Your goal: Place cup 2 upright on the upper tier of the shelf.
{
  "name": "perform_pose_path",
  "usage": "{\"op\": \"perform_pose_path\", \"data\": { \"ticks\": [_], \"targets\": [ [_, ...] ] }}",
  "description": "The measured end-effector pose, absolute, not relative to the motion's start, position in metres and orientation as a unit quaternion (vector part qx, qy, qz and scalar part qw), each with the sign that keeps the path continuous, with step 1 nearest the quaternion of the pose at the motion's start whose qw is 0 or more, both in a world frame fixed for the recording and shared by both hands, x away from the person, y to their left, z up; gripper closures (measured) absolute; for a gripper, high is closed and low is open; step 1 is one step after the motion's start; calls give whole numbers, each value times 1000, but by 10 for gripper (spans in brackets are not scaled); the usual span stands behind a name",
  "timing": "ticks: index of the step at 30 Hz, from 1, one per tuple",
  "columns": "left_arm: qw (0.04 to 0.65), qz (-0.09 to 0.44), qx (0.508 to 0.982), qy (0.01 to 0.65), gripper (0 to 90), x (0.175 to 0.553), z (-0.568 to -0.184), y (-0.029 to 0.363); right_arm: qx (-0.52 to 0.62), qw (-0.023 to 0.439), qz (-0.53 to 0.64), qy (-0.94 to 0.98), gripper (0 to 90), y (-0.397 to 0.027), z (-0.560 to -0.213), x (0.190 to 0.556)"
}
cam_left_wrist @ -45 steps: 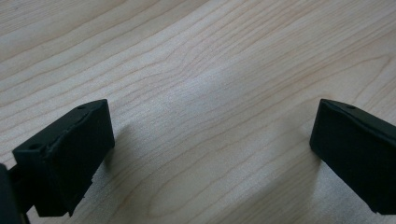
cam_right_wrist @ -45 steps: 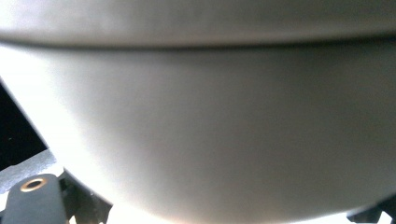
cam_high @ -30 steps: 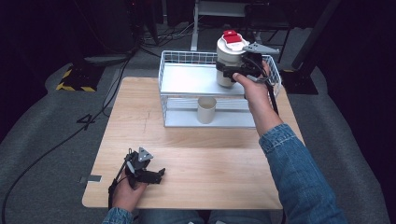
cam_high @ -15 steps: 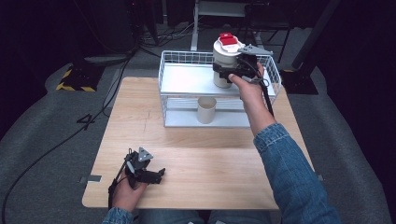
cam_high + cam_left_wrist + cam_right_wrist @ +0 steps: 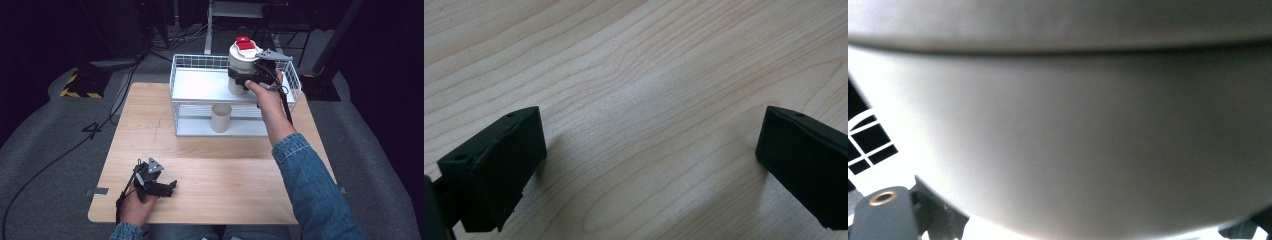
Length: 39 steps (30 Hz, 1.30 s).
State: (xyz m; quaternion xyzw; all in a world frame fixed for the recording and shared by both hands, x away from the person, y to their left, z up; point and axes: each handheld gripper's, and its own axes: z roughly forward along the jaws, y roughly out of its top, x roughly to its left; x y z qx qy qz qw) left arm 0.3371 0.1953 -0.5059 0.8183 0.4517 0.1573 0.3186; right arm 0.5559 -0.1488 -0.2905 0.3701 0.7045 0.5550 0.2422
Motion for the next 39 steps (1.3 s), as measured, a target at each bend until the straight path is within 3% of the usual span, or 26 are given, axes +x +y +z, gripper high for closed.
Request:
{"op": "perform_pose_path", "data": {
  "ticks": [39],
  "targets": [
    [319,157,818,452,3,337,-506,195,360,232,535,728,80,-167,-287,542]
  ]
}}
